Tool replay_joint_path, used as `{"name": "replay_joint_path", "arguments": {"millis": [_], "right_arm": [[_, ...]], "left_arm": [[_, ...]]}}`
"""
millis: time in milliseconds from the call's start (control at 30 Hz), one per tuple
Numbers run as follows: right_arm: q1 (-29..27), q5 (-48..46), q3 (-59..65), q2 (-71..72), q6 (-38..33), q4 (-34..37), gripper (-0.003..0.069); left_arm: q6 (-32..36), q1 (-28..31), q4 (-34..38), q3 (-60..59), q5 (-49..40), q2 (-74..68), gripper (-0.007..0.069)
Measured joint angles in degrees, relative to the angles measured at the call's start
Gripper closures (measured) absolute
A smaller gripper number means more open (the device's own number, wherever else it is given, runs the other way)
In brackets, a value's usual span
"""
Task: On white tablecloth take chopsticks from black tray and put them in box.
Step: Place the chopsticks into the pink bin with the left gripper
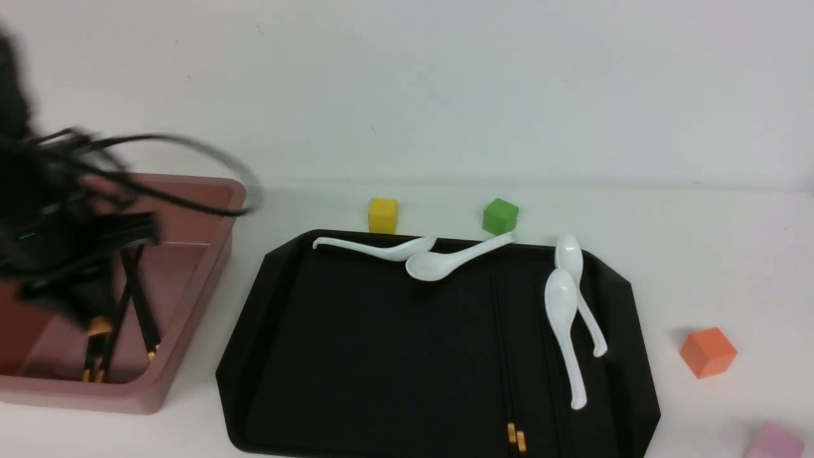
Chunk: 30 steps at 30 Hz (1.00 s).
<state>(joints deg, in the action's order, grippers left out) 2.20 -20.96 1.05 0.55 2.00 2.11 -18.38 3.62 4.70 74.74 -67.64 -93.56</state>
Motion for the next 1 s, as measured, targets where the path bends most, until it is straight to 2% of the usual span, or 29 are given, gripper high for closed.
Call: {"name": "replay_joint_path", "arguments": {"millis": [100,167,467,600,700,833,900,1000], "right_arm": [[0.0,0.0,0.0,0.0,0.0,0.0,0.0417],[0.0,0.0,0.0,0.0,0.0,0.0,0.0417],[0.0,0.0,0.0,0.0,0.0,0.0,0.0417],[0.0,0.0,0.0,0.0,0.0,0.0,0.0417],[0.0,0.0,0.0,0.0,0.0,0.0,0.0417],[0.0,0.0,0.0,0.0,0.0,0.0,0.0417],[0.0,0.0,0.0,0.0,0.0,0.0,0.0417],[0.0,0.0,0.0,0.0,0.0,0.0,0.0417]], "left_arm": [[0.29,5.45,0.82,-0.82,3.94,-1.16,0.05],[1.6,6.88,1.21,-0.94,6.61,-2.3,0.05],[8.9,5.56,2.28,-1.08,11.12,-6.31,0.0498],[9.24,5.56,0.22,-1.08,13.42,-6.5,0.0456],[9.27,5.56,-0.28,-1.08,14.09,-6.5,0.0389],[9.39,5.56,1.24,-1.08,11.03,-6.5,0.0324],[9.42,5.56,1.76,-1.08,9.8,-6.35,0.0324],[8.59,5.56,2.84,-1.08,6.55,-4.18,0.041]]}}
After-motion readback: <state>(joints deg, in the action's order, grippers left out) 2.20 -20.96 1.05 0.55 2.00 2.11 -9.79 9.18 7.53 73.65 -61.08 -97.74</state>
